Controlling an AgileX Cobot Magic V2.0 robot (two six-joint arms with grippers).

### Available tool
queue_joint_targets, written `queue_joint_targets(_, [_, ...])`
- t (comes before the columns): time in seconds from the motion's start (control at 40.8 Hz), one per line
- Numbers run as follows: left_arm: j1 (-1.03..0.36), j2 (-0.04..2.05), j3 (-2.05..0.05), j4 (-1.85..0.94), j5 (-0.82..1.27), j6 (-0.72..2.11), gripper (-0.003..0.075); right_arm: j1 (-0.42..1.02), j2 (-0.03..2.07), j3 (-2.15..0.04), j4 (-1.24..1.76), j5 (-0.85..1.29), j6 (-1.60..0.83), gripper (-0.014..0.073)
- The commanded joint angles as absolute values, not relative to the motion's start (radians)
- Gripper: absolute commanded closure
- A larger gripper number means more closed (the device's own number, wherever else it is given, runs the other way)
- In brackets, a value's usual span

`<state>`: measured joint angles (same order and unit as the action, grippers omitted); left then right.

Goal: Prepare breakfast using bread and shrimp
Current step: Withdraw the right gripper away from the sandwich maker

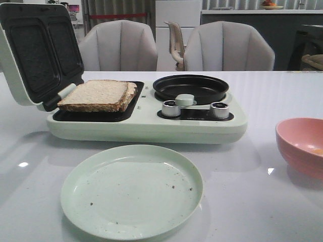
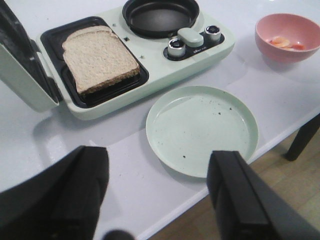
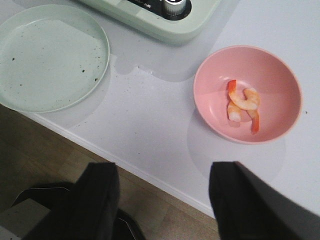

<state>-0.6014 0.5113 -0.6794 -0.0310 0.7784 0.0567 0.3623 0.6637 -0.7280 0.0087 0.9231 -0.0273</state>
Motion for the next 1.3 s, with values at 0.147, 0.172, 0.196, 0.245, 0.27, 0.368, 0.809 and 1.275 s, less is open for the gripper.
queue_joint_targets(0.147, [-0.603,0.631,-0.722,-0.03,0.773,0.052,0.0507,0.359,0.661,-0.751,0.0,0.87,-0.025,0.0088])
queue_joint_targets(0.172, [-0.603,0.647,-0.722,-0.027,0.777,0.052,0.0531,0.359,0.661,-0.751,0.0,0.87,-0.025,0.0088])
queue_joint_targets(0.196, [-0.603,0.659,-0.722,-0.024,0.779,0.052,0.0555,0.359,0.661,-0.751,0.0,0.87,-0.025,0.0088])
queue_joint_targets(0.245, [-0.603,0.69,-0.722,-0.024,0.783,0.052,0.0619,0.359,0.661,-0.751,0.0,0.87,-0.025,0.0088])
queue_joint_targets(0.27, [-0.603,0.701,-0.722,-0.02,0.783,0.052,0.0627,0.359,0.661,-0.751,0.0,0.87,-0.025,0.0088])
queue_joint_targets(0.368, [-0.597,0.751,-0.722,0.014,0.788,0.037,0.0621,0.359,0.661,-0.751,0.0,0.87,-0.025,0.0088])
queue_joint_targets(0.809, [-0.172,0.989,-0.873,0.221,0.941,-0.098,0.061,0.359,0.661,-0.751,0.0,0.87,-0.025,0.0088])
queue_joint_targets(1.275, [0.189,1.398,-1.274,-0.291,0.857,0.234,0.061,0.359,0.661,-0.751,0.0,0.87,-0.025,0.0088])
